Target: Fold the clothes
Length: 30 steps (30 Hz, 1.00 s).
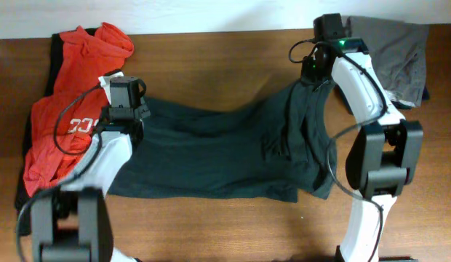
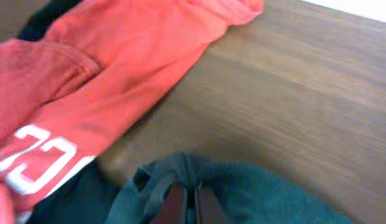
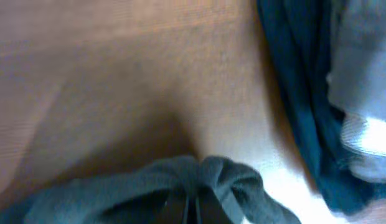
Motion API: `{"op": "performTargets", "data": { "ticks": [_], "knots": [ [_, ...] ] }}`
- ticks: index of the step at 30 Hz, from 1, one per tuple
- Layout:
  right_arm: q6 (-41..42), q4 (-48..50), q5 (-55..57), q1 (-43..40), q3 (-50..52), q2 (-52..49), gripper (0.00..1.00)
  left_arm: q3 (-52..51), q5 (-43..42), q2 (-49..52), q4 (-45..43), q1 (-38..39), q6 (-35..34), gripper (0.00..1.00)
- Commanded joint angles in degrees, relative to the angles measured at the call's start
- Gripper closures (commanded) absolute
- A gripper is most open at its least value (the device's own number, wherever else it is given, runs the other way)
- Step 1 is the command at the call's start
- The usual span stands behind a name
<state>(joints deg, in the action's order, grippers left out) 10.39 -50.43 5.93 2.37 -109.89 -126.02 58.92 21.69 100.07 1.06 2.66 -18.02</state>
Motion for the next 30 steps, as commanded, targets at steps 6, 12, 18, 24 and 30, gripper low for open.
{"op": "performTargets", "data": {
  "ticks": [6, 12, 18, 24, 30],
  "knots": [
    [-5.73, 8.17, -6.78, -3.52, -0.33, -0.79, 0.89, -0.57, -3.54, 6.86, -16.46, -0.96, 5.79, 0.38],
    [-5.73, 5.51, -6.95, -3.63, -0.35, -0.66, 0.67, 3.89, -7.58, 4.81, -7.17, -0.96, 10.32, 0.17],
    [-5.75, -1.99, -11.30, -3.63, -0.66, -0.46, 0.65, 11.43, -12.50, 4.02, 15.52, -0.96, 13.11, 0.21],
    [-5.73, -8.07, -11.80, -3.48, -0.66, -0.46, 0.66, 11.63, -11.76, 4.20, 23.45, -0.96, 14.93, 0.57],
    [-5.70, -9.62, -12.24, -3.41, -0.63, -0.46, 0.67, 11.61, -11.15, 6.19, 25.20, -0.98, 19.50, 0.70]
  ]
}}
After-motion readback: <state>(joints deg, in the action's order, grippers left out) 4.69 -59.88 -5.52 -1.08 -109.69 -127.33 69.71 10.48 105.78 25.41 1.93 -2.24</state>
